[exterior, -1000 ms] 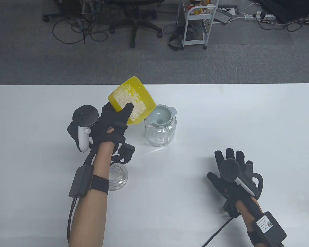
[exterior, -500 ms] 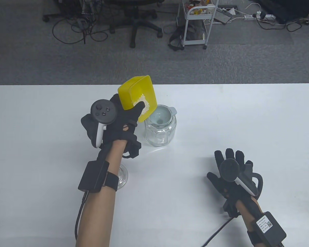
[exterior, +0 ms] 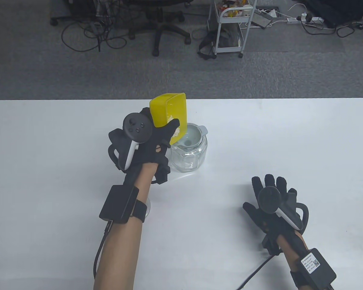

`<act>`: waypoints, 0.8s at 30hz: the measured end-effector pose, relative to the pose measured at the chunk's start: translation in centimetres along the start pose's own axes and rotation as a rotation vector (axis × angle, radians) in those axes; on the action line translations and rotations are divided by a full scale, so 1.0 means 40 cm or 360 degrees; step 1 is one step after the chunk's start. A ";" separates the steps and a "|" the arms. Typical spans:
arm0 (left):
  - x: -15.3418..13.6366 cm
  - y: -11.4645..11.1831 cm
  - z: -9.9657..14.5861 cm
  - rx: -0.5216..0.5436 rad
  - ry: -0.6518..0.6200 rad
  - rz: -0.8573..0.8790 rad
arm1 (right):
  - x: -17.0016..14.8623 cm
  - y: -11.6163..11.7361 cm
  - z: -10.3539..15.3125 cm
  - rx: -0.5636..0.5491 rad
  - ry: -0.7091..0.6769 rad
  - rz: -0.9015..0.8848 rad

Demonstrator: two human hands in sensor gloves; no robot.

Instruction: Transfer rice through funnel into glass jar

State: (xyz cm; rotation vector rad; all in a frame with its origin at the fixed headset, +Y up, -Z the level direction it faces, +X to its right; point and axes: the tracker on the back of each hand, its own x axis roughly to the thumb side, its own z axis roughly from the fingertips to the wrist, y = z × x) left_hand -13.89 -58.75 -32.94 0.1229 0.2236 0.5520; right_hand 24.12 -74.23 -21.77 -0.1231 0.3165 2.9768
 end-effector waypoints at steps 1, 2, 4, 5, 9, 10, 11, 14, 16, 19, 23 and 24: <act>0.002 -0.001 0.001 0.0001 0.0003 0.0002 | 0.000 0.000 0.000 0.0002 -0.0004 0.0005; 0.004 -0.003 0.001 -0.0001 0.0005 0.0005 | 0.001 0.000 0.000 0.0003 -0.0004 0.0005; 0.010 -0.006 0.001 0.0007 -0.0003 -0.0013 | 0.002 0.000 0.000 0.0002 -0.0005 0.0006; 0.015 -0.006 0.002 0.0018 -0.0012 -0.0041 | 0.002 0.000 0.000 0.0003 -0.0005 0.0007; 0.035 -0.005 0.002 0.0068 -0.0041 -0.0131 | 0.002 0.001 -0.001 0.0005 -0.0004 0.0008; 0.040 -0.007 0.003 0.0072 -0.0048 -0.0140 | 0.003 0.001 -0.001 0.0004 -0.0004 0.0007; 0.043 -0.007 0.003 0.0073 -0.0053 -0.0146 | 0.003 0.001 -0.001 0.0003 -0.0004 0.0007; 0.051 -0.013 0.006 0.0075 -0.0068 -0.0170 | 0.003 0.000 -0.001 0.0001 -0.0005 0.0009; 0.051 -0.019 0.007 0.0087 -0.0070 -0.0155 | 0.003 0.000 0.000 0.0001 -0.0006 0.0010; 0.053 -0.024 0.007 0.0114 -0.0065 -0.0189 | 0.003 0.000 0.000 -0.0002 -0.0009 0.0010; 0.055 -0.028 0.005 0.0102 -0.0049 -0.0173 | 0.004 0.000 0.000 -0.0004 -0.0010 0.0009; 0.056 -0.029 0.006 0.0105 -0.0050 -0.0182 | 0.004 0.000 0.000 -0.0004 -0.0010 0.0009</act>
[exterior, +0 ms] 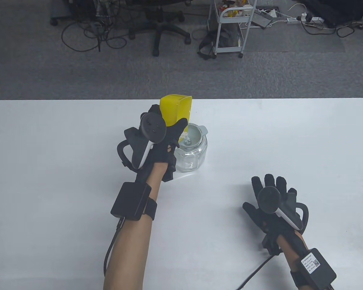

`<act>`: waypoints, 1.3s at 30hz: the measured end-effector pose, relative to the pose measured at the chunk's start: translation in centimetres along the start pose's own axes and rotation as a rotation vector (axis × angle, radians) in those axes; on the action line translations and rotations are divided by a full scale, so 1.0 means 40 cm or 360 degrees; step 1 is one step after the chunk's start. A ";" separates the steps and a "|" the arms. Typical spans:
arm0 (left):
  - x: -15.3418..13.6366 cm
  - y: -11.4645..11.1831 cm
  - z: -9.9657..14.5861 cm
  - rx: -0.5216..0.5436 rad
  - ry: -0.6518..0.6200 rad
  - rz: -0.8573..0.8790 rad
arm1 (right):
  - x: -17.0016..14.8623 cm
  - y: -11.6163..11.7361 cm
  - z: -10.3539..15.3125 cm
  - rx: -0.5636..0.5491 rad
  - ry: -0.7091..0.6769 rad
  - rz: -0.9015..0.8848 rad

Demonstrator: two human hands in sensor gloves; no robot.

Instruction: Transfer rice through funnel into glass jar

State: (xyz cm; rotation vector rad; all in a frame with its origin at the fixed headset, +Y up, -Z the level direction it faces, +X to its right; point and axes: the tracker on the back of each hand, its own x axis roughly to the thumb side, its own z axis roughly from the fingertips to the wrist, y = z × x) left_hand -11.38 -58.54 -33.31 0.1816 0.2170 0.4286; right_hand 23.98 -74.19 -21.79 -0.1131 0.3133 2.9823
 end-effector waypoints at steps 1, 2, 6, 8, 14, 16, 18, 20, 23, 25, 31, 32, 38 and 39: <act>0.002 0.000 0.001 0.0008 -0.0005 -0.0018 | 0.000 0.000 0.000 0.0000 -0.0001 0.0001; 0.003 0.000 0.001 0.0012 -0.0007 -0.0018 | 0.000 0.000 0.000 -0.0001 -0.0001 0.0001; 0.007 -0.002 0.002 0.0017 0.0004 -0.0005 | 0.001 0.000 0.000 -0.0004 -0.0004 0.0003; 0.011 -0.004 0.002 0.0033 -0.0002 -0.0011 | 0.001 0.000 0.000 -0.0004 -0.0004 0.0004; 0.019 -0.006 0.002 0.0052 -0.0027 -0.0016 | 0.000 0.000 0.001 -0.0007 -0.0004 -0.0002; 0.022 -0.005 0.003 0.0066 -0.0042 -0.0035 | 0.000 0.000 0.001 -0.0008 -0.0005 -0.0002; 0.024 -0.005 0.004 0.0073 -0.0048 -0.0035 | 0.001 0.000 0.001 -0.0009 -0.0006 0.0000; 0.025 -0.006 0.006 0.0083 -0.0057 -0.0043 | 0.001 -0.001 0.001 -0.0010 -0.0006 0.0002; 0.025 -0.010 0.008 0.0097 -0.0074 -0.0038 | 0.001 -0.001 0.001 -0.0013 -0.0007 0.0001; 0.027 -0.012 0.010 0.0103 -0.0080 -0.0036 | 0.000 -0.001 0.001 -0.0013 -0.0008 0.0000; 0.034 -0.014 0.013 0.0100 -0.0096 -0.0048 | 0.000 -0.002 0.002 -0.0020 -0.0009 -0.0007; 0.035 -0.014 0.014 0.0111 -0.0099 -0.0057 | -0.001 -0.002 0.001 -0.0023 -0.0009 -0.0011; 0.039 -0.013 0.017 0.0147 -0.0122 -0.0101 | -0.002 -0.002 0.001 -0.0024 -0.0006 -0.0006; 0.040 -0.012 0.018 0.0153 -0.0128 -0.0108 | -0.002 -0.002 0.001 -0.0024 -0.0007 -0.0006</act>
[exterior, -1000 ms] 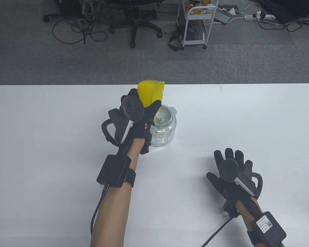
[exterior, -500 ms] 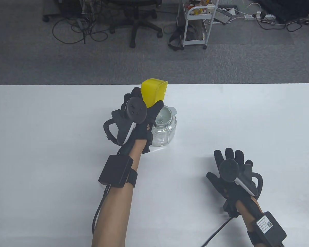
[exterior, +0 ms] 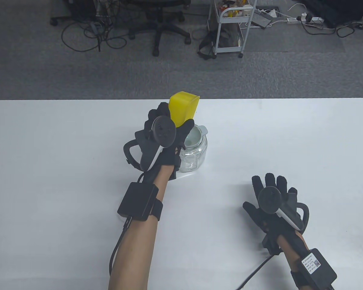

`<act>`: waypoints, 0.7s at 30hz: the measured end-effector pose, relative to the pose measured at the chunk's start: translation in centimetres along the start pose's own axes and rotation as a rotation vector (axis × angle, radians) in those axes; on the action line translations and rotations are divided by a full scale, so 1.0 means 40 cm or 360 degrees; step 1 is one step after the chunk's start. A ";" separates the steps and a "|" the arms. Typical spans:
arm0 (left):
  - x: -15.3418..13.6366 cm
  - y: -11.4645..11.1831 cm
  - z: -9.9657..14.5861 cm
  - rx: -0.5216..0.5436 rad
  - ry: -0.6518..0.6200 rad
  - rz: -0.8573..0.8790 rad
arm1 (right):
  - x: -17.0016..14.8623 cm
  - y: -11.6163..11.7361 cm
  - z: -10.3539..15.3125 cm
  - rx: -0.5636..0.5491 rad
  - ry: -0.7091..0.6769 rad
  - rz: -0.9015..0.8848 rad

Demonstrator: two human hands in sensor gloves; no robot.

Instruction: Transfer rice through funnel into glass jar

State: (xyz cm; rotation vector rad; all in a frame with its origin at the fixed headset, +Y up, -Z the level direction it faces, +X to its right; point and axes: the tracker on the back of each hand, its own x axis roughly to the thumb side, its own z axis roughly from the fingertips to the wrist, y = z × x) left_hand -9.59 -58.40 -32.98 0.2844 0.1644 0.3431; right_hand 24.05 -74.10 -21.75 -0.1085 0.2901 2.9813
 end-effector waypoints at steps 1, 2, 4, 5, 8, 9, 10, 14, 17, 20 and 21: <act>0.001 0.000 0.001 0.0003 -0.0003 0.0001 | 0.000 0.000 0.000 -0.0004 -0.0004 -0.0004; 0.002 0.000 0.001 0.0006 -0.0005 0.0000 | 0.000 -0.001 0.000 -0.0010 -0.0008 -0.0008; 0.004 -0.001 0.003 0.0011 -0.0013 -0.0012 | 0.000 -0.001 0.000 -0.0017 -0.0009 -0.0012; 0.006 -0.001 0.004 0.0014 -0.0020 -0.0021 | -0.001 -0.001 -0.001 -0.0020 -0.0010 -0.0014; 0.009 -0.003 0.008 0.0029 -0.0035 -0.0041 | -0.001 -0.001 -0.001 -0.0019 -0.0010 -0.0012; 0.010 -0.005 0.009 0.0035 -0.0039 -0.0040 | -0.001 -0.001 -0.001 -0.0018 -0.0009 -0.0012; 0.012 -0.007 0.011 0.0038 -0.0045 -0.0044 | -0.001 -0.001 -0.001 -0.0018 -0.0010 -0.0012; 0.017 -0.008 0.012 0.0034 -0.0037 -0.0039 | -0.001 -0.002 -0.001 -0.0019 -0.0011 -0.0013; 0.020 -0.008 0.013 0.0033 -0.0034 -0.0040 | -0.001 -0.002 -0.001 -0.0018 -0.0011 -0.0012; 0.019 -0.007 0.013 0.0042 -0.0034 -0.0052 | -0.001 -0.002 0.000 -0.0020 -0.0013 -0.0011; 0.019 -0.006 0.013 0.0046 -0.0034 -0.0056 | 0.000 -0.003 0.000 -0.0021 -0.0013 -0.0011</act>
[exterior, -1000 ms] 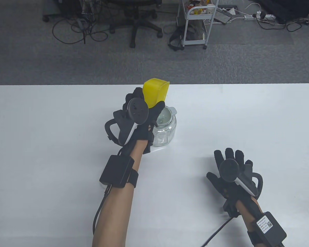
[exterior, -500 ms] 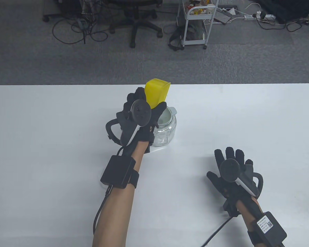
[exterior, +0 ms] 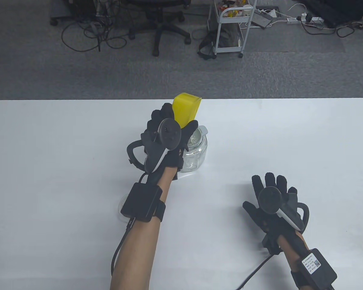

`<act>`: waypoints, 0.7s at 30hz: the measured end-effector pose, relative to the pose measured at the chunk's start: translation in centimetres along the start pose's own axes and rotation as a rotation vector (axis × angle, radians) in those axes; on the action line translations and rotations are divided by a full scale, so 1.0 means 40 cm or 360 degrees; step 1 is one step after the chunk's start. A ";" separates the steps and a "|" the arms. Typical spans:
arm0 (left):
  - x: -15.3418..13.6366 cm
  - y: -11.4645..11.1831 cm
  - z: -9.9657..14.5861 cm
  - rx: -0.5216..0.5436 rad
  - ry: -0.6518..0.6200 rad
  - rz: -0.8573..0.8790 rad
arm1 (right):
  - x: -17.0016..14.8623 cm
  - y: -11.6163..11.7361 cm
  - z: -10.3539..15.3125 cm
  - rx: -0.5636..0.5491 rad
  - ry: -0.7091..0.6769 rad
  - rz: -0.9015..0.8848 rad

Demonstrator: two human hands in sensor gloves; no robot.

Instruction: Transfer rice through funnel into glass jar

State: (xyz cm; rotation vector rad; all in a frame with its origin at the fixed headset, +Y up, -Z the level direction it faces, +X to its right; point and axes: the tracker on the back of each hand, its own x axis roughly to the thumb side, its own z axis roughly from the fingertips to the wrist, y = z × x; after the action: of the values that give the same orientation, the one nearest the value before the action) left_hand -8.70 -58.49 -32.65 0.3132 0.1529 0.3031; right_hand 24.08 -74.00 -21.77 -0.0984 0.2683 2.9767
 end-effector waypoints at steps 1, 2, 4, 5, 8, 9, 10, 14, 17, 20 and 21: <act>0.000 0.001 0.000 0.0003 -0.0001 -0.0005 | 0.000 0.000 0.000 0.0000 0.0000 0.0000; 0.000 0.001 0.000 0.0004 -0.0003 -0.0007 | 0.000 0.000 0.000 0.0000 0.0000 0.0000; -0.001 0.000 0.000 0.0001 -0.0009 0.0006 | 0.000 0.000 0.000 0.0000 0.0000 0.0000; -0.001 0.000 0.000 0.0000 -0.0013 0.0016 | 0.000 0.000 0.000 0.0000 0.0000 0.0000; -0.002 0.000 0.002 0.0012 -0.0034 0.0014 | 0.000 -0.001 0.001 0.0000 0.0001 0.0003; -0.003 0.000 0.003 0.0014 -0.0037 0.0015 | 0.000 -0.001 0.001 0.0001 0.0002 0.0003; -0.003 0.000 0.003 0.0017 -0.0039 0.0014 | 0.000 -0.001 0.001 0.0001 0.0002 0.0002; -0.003 0.001 0.003 0.0014 -0.0047 0.0012 | 0.000 -0.001 0.001 0.0001 0.0002 0.0004; -0.002 0.001 0.004 0.0012 -0.0055 0.0012 | 0.000 0.000 0.001 0.0002 0.0003 0.0004; -0.002 0.001 0.006 0.0014 -0.0069 0.0008 | 0.001 -0.001 0.001 0.0001 0.0004 0.0006; -0.002 0.000 0.007 0.0016 -0.0077 0.0012 | 0.001 -0.001 0.001 -0.0001 0.0003 0.0005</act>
State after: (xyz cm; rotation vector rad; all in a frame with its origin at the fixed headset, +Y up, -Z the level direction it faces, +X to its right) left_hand -8.71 -58.58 -32.38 0.3312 0.1056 0.3017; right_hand 24.06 -73.96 -21.74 -0.1013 0.2683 2.9798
